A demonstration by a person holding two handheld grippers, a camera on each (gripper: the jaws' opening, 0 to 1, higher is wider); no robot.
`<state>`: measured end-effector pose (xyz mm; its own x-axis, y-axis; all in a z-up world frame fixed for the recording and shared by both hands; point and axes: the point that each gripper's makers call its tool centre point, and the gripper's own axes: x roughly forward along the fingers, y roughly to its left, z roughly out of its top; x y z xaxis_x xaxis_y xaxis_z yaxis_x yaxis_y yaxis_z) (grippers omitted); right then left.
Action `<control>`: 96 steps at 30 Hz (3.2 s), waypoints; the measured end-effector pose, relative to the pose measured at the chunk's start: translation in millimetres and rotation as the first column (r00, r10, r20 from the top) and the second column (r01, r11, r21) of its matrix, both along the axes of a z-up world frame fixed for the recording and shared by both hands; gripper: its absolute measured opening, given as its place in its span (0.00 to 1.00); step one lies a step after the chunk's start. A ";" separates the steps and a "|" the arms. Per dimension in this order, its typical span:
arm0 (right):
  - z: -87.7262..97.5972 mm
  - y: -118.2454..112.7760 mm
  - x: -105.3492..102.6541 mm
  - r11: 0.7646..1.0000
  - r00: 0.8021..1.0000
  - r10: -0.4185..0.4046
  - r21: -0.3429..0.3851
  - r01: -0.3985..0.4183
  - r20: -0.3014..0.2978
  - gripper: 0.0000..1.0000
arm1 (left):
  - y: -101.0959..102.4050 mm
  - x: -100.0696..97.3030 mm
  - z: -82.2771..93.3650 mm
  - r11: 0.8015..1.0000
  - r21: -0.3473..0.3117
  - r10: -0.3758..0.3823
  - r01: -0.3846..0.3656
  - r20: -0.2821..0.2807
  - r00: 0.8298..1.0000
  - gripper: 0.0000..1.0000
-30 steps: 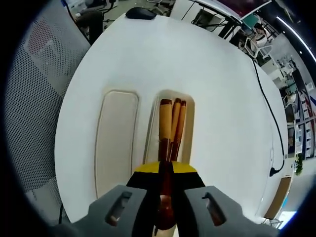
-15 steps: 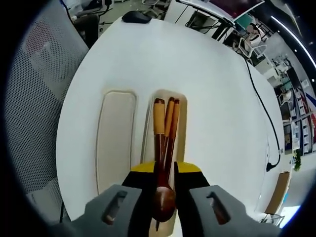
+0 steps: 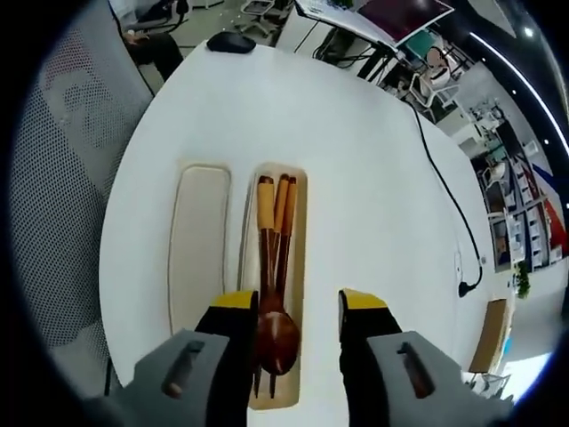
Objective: Arrange the utensils inside the cutlery case until each visible utensil rests in its matching compartment.
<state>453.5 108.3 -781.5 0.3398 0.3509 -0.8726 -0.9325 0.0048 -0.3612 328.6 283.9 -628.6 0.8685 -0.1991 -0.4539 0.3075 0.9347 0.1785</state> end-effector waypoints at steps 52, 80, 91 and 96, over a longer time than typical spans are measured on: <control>53.3 -138.4 -60.9 0.927 0.931 -0.363 0.117 0.357 0.030 0.74 | -9.6 -3.7 3.3 0.999 0.005 -0.050 0.050 0.008 0.999 0.49; 43.5 -136.6 -97.2 0.917 0.927 -0.375 0.140 0.373 -0.016 0.70 | -46.0 -16.7 -22.2 0.963 0.064 -0.250 0.261 -0.135 0.959 0.49; 28.8 -130.8 -109.3 0.930 0.940 -0.315 0.157 0.334 -0.131 0.65 | -66.6 -11.9 -31.4 0.886 -0.142 -0.462 0.442 -0.184 0.868 0.50; 27.9 -143.9 -100.6 0.920 0.932 -0.315 0.186 0.346 -0.178 0.60 | -68.3 -1.7 -55.4 0.832 -0.155 -0.554 0.532 -0.216 0.804 0.50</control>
